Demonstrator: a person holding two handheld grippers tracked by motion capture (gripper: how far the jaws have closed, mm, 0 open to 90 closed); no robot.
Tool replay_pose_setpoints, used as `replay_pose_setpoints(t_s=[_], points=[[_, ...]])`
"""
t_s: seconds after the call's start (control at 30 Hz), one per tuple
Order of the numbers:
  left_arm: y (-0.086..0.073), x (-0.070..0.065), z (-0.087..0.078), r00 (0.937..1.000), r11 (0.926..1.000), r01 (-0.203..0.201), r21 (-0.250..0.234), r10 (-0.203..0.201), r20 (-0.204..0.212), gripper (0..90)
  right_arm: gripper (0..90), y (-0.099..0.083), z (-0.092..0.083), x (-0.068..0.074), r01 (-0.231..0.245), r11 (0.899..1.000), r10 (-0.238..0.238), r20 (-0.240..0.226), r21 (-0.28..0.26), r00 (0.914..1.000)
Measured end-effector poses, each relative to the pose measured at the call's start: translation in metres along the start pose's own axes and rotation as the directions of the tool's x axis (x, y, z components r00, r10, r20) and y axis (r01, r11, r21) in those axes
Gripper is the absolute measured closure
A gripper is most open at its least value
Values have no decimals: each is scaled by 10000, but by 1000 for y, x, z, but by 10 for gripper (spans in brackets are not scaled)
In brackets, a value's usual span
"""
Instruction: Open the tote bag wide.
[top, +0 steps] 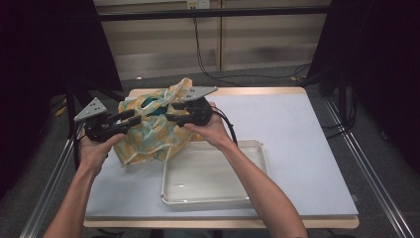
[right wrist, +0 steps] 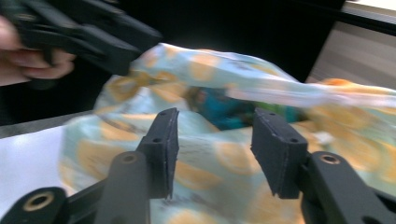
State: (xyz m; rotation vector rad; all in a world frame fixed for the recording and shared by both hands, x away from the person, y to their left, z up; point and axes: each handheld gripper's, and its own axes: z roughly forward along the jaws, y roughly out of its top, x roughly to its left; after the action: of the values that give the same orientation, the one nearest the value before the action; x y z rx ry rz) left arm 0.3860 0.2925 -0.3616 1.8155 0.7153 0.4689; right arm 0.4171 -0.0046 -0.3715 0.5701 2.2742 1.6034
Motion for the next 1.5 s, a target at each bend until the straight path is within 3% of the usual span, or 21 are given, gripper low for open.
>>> replay_pose_setpoints(t_s=[0.07,0.13,0.27,0.4,0.5,0.63,0.73,0.87,0.97,1.13,1.3,1.43,1.5], points=[[-1,2,6,9997,9991,-124,417,133,-213,585,466,2,4,6,53,10000,-54,-327,-38,9995],[-2,5,10,9999,9985,25,541,-16,-170,632,444,3,7,11,110,9999,-112,-635,-36,9979],[0,13,12,9984,9984,542,133,-544,135,891,427,2,17,17,126,9998,-111,-843,174,9964],[10,18,11,9978,9979,644,74,-645,156,900,454,-5,28,20,222,9982,-171,-907,550,9957],[19,22,8,9982,9982,607,31,-607,-26,900,518,-9,32,20,164,9976,-105,-889,666,9960],[26,36,2,9951,9960,882,-174,-888,-423,900,615,-13,33,19,69,9966,6,-913,819,9958],[28,48,-2,9902,9921,1223,-261,-1238,-649,900,695,-15,32,18,61,9958,28,-970,912,9953],[24,63,-5,9789,9842,1722,-419,-1757,-1042,900,820,-19,28,18,-10,9959,110,-1095,903,9939],[19,67,-6,9755,9832,1814,-211,-1826,-1228,900,892,-23,25,17,18,9952,95,-1150,978,9933],[7,76,-5,9682,9785,2062,-55,-2048,-1439,900,900,-28,22,16,10,9945,117,-1199,1051,9927],[-9,88,-4,9479,9623,2718,-50,-2686,-1713,900,900,-34,16,17,-58,9946,188,-1248,1032,9920],[-20,92,-2,9396,9538,3005,26,-2956,-1724,893,900,-38,14,17,-29,9943,167,-1286,1064,9916],[-24,94,-2,9298,9467,3220,35,-3155,-1894,817,900,-38,13,17,-59,9945,194,-1286,1046,9915]])
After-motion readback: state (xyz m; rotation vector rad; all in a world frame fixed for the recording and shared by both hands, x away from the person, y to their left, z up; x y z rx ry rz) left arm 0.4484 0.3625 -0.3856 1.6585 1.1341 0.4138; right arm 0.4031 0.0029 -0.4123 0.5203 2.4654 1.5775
